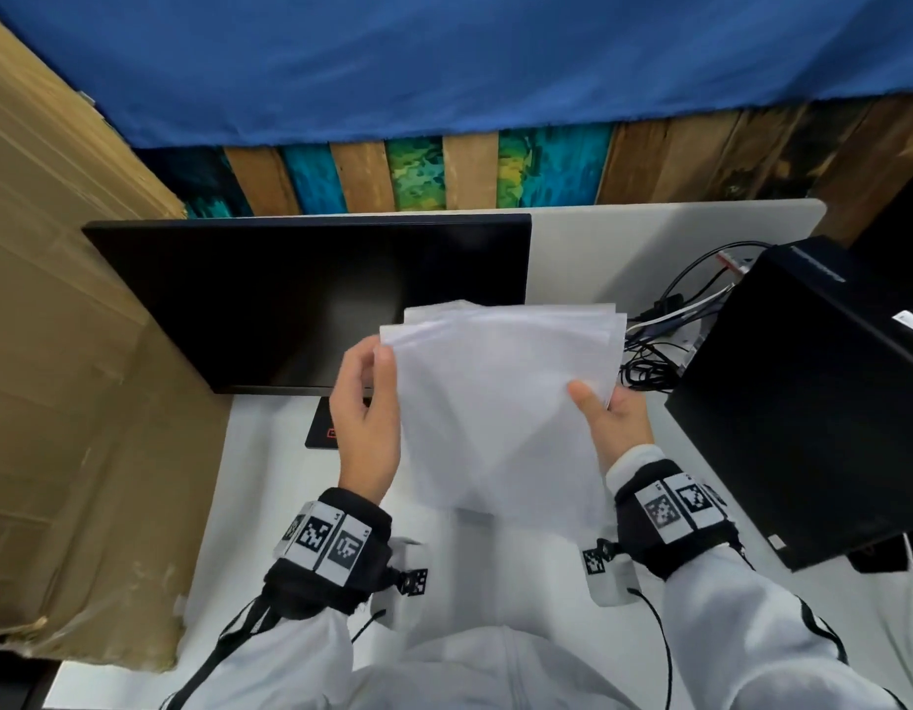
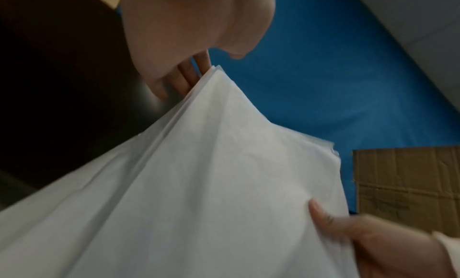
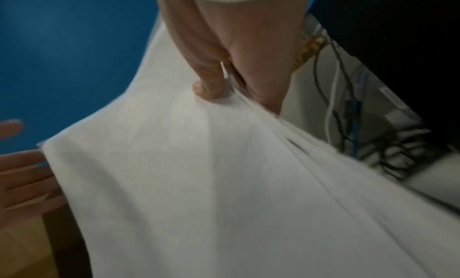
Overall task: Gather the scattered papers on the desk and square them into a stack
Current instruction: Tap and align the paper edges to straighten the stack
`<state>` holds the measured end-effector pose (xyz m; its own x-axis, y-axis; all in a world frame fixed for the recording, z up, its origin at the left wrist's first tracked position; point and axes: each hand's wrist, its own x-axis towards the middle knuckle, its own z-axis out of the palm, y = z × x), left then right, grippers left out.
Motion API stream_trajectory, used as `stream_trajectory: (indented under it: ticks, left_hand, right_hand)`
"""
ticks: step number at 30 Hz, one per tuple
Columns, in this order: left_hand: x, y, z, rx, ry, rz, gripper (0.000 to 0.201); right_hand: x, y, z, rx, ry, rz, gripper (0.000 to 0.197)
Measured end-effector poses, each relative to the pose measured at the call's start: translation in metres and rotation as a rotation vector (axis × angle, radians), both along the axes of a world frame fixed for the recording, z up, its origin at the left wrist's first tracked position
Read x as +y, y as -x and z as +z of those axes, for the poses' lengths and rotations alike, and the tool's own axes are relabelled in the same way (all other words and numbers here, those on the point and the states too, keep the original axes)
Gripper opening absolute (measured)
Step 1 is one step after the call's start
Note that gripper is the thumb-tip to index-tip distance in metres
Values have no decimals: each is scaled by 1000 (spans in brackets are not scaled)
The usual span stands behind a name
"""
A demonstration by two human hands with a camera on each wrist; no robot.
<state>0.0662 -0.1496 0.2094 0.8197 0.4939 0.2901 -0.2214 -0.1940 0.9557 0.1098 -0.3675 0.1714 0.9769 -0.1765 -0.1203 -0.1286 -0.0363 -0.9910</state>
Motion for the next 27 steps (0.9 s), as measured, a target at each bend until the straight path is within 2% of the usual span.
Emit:
stream_trajectory:
  ticks: [3, 5, 7, 9, 11, 12, 14, 15, 17, 19, 22, 24, 27]
  left_hand:
    - [8, -1, 13, -47, -128, -51, 61]
    - [16, -6, 18, -25, -165, -89, 69]
    - [22, -10, 13, 69, -136, -183, 71]
    - [26, -10, -3, 227, -48, -247, 88]
    - [24, -6, -17, 358, -52, -205, 102]
    - [20, -3, -18, 365, -116, -165, 107]
    - [12, 1, -10, 264, -361, -84, 112]
    - [8, 1, -4, 187, -536, -59, 111]
    - [-1, -1, 12, 100, -873, -75, 103]
    - [-7, -9, 23, 98, -1047, -173, 89]
    - [-4, -20, 39, 158, -1028, -237, 55]
    - [0, -23, 49, 239, -1010, -268, 30]
    - [6, -26, 54, 266, -936, -309, 14]
  right_hand:
    - [-1, -2, 30, -125, 43, 16, 7]
    - [-3, -1, 40, -174, 31, 7, 8]
    - [-8, 1, 33, -135, 32, 11, 7]
    - [-12, 7, 11, -25, 33, 48, 8]
    - [-13, 14, -9, 52, 86, 102, 10]
    - [-12, 17, -15, 78, 109, 109, 14]
    - [-9, 17, -17, 59, 137, 88, 4]
    - [-8, 16, -13, 30, 158, 71, 11]
    - [-3, 11, -3, -30, 163, 62, 7]
    - [2, 8, 13, -104, 182, 106, 11]
    - [3, 11, 36, -235, 243, 198, 12]
    - [-1, 13, 48, -301, 285, 234, 28]
    - [-13, 10, 52, -260, 343, 323, 26]
